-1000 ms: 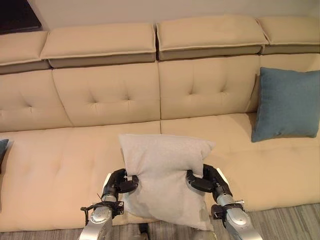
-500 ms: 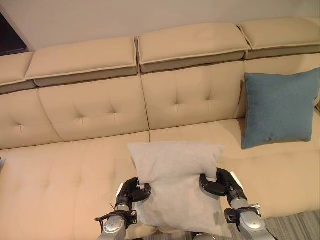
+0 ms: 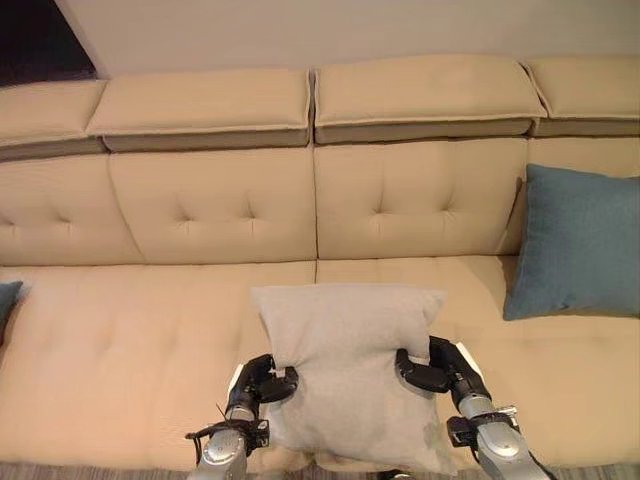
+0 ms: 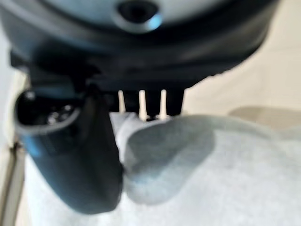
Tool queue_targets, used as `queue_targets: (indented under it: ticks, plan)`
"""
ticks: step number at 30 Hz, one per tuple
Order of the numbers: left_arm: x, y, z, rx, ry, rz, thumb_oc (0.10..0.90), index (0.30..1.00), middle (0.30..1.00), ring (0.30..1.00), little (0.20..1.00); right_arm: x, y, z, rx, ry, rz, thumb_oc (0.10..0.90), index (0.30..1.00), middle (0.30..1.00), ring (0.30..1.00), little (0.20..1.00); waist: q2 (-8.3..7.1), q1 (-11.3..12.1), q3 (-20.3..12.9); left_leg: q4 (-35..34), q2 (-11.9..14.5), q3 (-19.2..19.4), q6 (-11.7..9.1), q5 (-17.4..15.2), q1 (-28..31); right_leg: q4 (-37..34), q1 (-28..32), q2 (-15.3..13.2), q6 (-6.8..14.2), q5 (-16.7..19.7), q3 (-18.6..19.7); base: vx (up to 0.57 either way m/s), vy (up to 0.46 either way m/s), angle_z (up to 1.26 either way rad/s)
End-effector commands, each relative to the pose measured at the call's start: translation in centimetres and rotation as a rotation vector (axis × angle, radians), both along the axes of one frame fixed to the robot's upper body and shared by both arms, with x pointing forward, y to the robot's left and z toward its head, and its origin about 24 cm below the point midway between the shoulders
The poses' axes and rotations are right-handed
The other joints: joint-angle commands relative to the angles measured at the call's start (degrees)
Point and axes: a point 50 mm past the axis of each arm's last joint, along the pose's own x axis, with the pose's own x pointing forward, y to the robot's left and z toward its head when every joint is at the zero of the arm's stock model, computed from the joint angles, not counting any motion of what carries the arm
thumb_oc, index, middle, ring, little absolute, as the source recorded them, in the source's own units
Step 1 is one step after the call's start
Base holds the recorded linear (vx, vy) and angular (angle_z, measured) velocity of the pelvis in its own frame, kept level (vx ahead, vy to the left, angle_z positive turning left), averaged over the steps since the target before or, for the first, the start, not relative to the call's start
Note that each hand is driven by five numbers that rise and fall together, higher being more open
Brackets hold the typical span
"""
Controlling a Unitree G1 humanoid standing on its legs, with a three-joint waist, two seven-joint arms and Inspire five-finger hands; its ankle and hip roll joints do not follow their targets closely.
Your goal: Pick up all the scattered cushions and arrange them neatly on the sofa.
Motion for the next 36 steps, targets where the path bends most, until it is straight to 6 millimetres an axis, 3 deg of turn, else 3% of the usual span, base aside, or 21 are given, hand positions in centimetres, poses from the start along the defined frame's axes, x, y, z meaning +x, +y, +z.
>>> queue_targets:
  ticks: [1,7,8,9,10,11,12,13,14,15,16,17,18,19,25,29,31,33,36]
  plan:
    - [2.8,1.4,4.4,0.03,-0.266,0.007,0.4,0.3,0.3,0.3,0.3,3.6,1.2,6.2,0.017,-0.342,0.07,0.4,0.3,0.3,0.3,0.3,-0.27,0.7,-4.6,0.4,1.1,-0.7,-0.1,-4.8,1.4,5.3,1.2,-0.3,0.3,-8.0,3.4,0.1,0.141,-0.09]
    - [3.7,2.3,5.4,0.113,-0.304,-0.039,0.4,0.3,0.3,0.3,0.3,5.5,1.6,8.4,-0.165,-0.433,0.146,0.4,0.3,0.3,0.3,0.3,-2.07,1.8,-5.2,0.2,-0.2,1.0,1.2,-6.4,2.8,4.9,1.7,-1.8,1.6,-7.5,4.1,0.1,0.086,-0.05]
    - [4.8,2.6,6.5,0.148,-0.352,-0.055,0.4,0.3,0.3,0.3,0.3,6.3,1.6,9.2,-0.218,-0.461,0.174,0.4,0.3,0.3,0.3,0.3,-2.42,1.9,-5.1,0.2,-0.4,1.1,1.3,-6.6,2.7,4.6,1.6,-2.0,1.8,-7.2,4.2,0.01,0.022,-0.1]
    - [6.7,2.9,8.7,0.207,-0.447,-0.067,0.4,0.3,0.3,0.3,0.3,8.0,1.6,11.3,-0.318,-0.543,0.201,0.4,0.3,0.3,0.3,0.3,-2.95,2.3,-5.0,0.2,-0.5,1.3,1.4,-6.6,2.0,4.0,0.7,-2.2,2.0,-6.6,4.3,0.01,0.023,-0.12]
    - [6.8,2.9,8.8,0.207,-0.449,-0.066,0.4,0.3,0.3,0.3,0.3,8.1,1.7,11.4,-0.318,-0.546,0.202,0.4,0.3,0.3,0.3,0.3,-2.94,2.3,-5.0,0.2,-0.5,1.3,1.4,-6.6,1.9,4.0,0.6,-2.2,2.0,-6.6,4.3,-0.03,0.01,-0.18]
    - [8.1,3.0,10.4,0.249,-0.514,-0.071,0.4,0.3,0.3,0.3,0.3,9.1,2.0,12.6,-0.35,-0.591,0.214,0.4,0.3,0.3,0.3,0.3,-3.17,2.5,-4.7,0.3,-0.4,1.3,1.4,-6.6,1.1,3.7,-0.2,-2.2,2.1,-6.3,4.4,-0.12,-0.002,-0.15]
    - [10.7,2.7,14.0,0.324,-0.649,-0.073,0.4,0.3,0.3,0.3,0.3,11.2,2.7,15.8,-0.418,-0.707,0.214,0.4,0.3,0.3,0.3,0.3,-3.56,2.9,-3.6,0.4,-0.5,1.2,1.3,-6.3,-0.9,3.4,-2.3,-2.2,2.2,-5.5,4.7,-0.19,-0.002,-0.18]
    - [12.2,2.4,16.4,0.354,-0.736,-0.058,0.4,0.3,0.3,0.3,0.3,12.4,3.3,18.0,-0.475,-0.789,0.212,0.4,0.3,0.3,0.3,0.3,-3.61,3.0,-2.4,0.6,-0.4,1.1,1.3,-6.1,-2.4,3.6,-3.9,-2.1,2.2,-5.1,5.0,-0.17,-0.005,-0.11]
    - [12.2,2.4,16.4,0.354,-0.736,-0.057,0.4,0.3,0.3,0.3,0.3,12.4,3.3,18.0,-0.475,-0.79,0.212,0.4,0.3,0.3,0.3,0.3,-3.61,3.0,-2.5,0.6,-0.4,1.1,1.3,-6.1,-2.4,3.6,-3.9,-2.1,2.2,-5.0,5.0,-0.23,-0.007,-0.16]
    - [14.8,1.9,21.5,0.478,-0.913,0.003,0.4,0.3,0.3,0.3,0.3,14.1,4.4,22.3,-0.574,-0.943,0.19,0.4,0.3,0.3,0.3,0.3,-3.85,3.3,-0.3,1.1,-0.3,0.9,1.0,-5.5,-5.4,4.0,-7.1,-2.0,2.1,-4.3,5.5,-0.18,-0.005,-0.12]
    - [14.9,1.9,21.6,0.478,-0.916,0.004,0.4,0.3,0.3,0.3,0.3,14.2,4.4,22.4,-0.575,-0.947,0.189,0.4,0.3,0.3,0.3,0.3,-3.85,3.3,-0.3,1.1,-0.4,0.9,1.0,-5.3,-5.8,4.0,-7.4,-2.1,2.1,-4.1,5.5,-0.25,-0.001,-0.1]
    - [15.8,1.8,23.9,0.528,-0.987,0.039,0.4,0.3,0.3,0.3,0.3,15.0,4.7,24.2,-0.622,-0.997,0.167,0.4,0.3,0.3,0.3,0.3,-3.91,3.3,0.6,1.5,-0.3,0.8,0.8,-4.9,-7.3,4.3,-8.9,-2.1,2.1,-3.7,5.5,-0.18,0.021,-0.04]
    - [16.7,1.7,27.2,0.58,-1.087,0.097,0.4,0.3,0.3,0.3,0.3,15.8,5.2,27.4,-0.674,-1.088,0.129,0.4,0.3,0.3,0.3,0.3,-3.91,3.6,1.9,1.9,-0.3,0.6,0.6,-4.4,-9.5,4.5,-11.0,-2.0,2.1,-3.0,5.5,-0.22,0.022,-0.03]
    - [17.1,1.5,28.9,0.618,-1.139,0.123,0.4,0.3,0.3,0.3,0.3,16.1,5.6,28.9,-0.685,-1.135,0.113,0.4,0.3,0.3,0.3,0.3,-3.84,3.6,2.5,2.3,-0.4,0.6,0.6,-4.1,-10.7,4.9,-12.3,-2.0,2.1,-2.8,5.5,-0.18,0.021,-0.02]
    - [18.4,0.7,35.7,0.72,-1.303,0.246,0.4,0.3,0.3,0.3,0.3,17.1,6.8,35.2,-0.715,-1.292,0.005,0.4,0.3,0.3,0.3,0.3,-2.88,3.7,5.0,3.8,-0.7,-0.1,-0.1,-2.9,-16.4,6.4,-17.6,-2.6,2.1,-2.1,5.4,-0.1,0.002,0.02]
    - [18.5,1.0,38.8,0.769,-1.363,0.354,0.4,0.3,0.3,0.3,0.3,17.3,7.2,38.6,-0.876,-1.374,-0.064,0.4,0.3,0.3,0.3,0.3,-1.94,3.8,5.9,3.3,-0.6,-0.3,-0.6,-1.3,-20.0,6.6,-21.9,-2.5,2.4,-1.1,5.4,-0.07,0.007,0.02]
    - [18.7,1.2,39.0,0.768,-1.354,0.373,0.4,0.3,0.3,0.3,0.3,17.6,7.1,39.0,-0.912,-1.367,-0.084,0.4,0.3,0.3,0.3,0.3,-1.84,3.8,6.0,2.8,-0.6,-0.3,-0.7,-0.8,-20.6,6.4,-22.5,-2.4,2.5,-0.8,5.4,-0.05,0.004,0.01]
    - [19.3,1.1,39.0,0.75,-1.313,0.395,0.4,0.3,0.3,0.3,0.3,18.1,6.6,39.4,-0.999,-1.339,-0.116,0.4,0.3,0.3,0.3,0.3,-1.61,3.7,6.1,1.9,-0.6,-0.5,-0.9,0.3,-21.7,5.9,-23.6,-2.3,2.6,-0.2,5.3,-0.04,-0.001,0.0]
    - [20.1,0.6,36.7,0.759,-1.242,0.402,0.4,0.3,0.3,0.3,0.3,19.1,5.8,38.7,-1.04,-1.273,-0.184,0.4,0.3,0.3,0.3,0.3,-1.91,3.6,6.3,0.6,-0.5,-0.6,-1.2,1.1,-22.0,4.4,-23.8,-1.9,2.8,0.4,5.2,0.0,0.0,0.11]
